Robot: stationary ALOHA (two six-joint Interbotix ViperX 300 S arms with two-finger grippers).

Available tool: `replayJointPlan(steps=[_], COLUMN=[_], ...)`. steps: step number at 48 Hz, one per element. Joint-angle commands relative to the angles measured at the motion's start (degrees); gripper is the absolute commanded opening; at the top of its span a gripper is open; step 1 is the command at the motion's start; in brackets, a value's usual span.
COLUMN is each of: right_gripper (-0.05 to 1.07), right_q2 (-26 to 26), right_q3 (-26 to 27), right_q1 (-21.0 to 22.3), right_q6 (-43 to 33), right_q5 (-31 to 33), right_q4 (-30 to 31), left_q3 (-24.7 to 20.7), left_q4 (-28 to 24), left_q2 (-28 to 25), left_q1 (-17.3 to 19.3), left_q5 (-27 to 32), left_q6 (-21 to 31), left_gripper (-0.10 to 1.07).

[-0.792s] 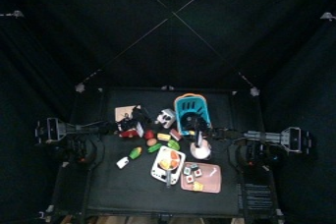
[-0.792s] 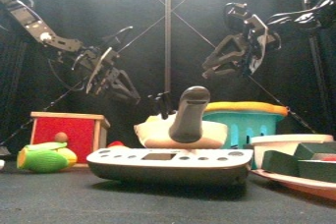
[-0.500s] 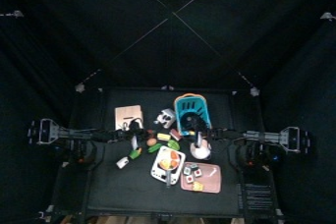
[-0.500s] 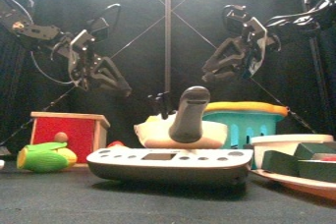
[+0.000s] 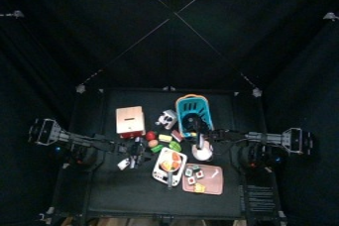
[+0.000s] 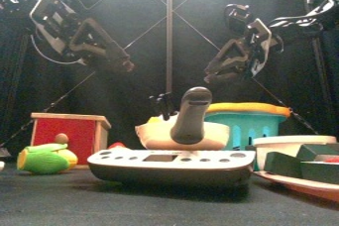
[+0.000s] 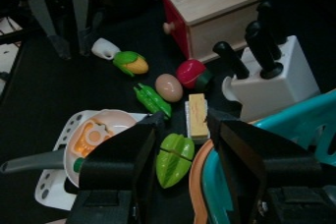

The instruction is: Grab carrot top

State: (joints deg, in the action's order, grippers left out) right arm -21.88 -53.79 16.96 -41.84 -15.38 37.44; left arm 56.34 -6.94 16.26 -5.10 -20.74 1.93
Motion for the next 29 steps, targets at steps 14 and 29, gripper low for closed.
replayJointPlan(steps=[14,29], right_gripper=[0.79,0.79], right_q2=[-1.2,-2.5], right_q3=[0.0,-1.0], right_q1=[-0.3,-0.5], right_q6=[-0.2,-0.1], right_q5=[0.2,2.0], right_q4=[0.0,0.1], left_q3=[-8.9,-16.6], left_q4=[-0.5,-1.6], left_q2=[-8.1,-15.6], left_q1=[-0.6,-1.1], left_q5=[3.4,15.8], left_q6=[-0.3,-0.2], left_gripper=[0.89,0.92])
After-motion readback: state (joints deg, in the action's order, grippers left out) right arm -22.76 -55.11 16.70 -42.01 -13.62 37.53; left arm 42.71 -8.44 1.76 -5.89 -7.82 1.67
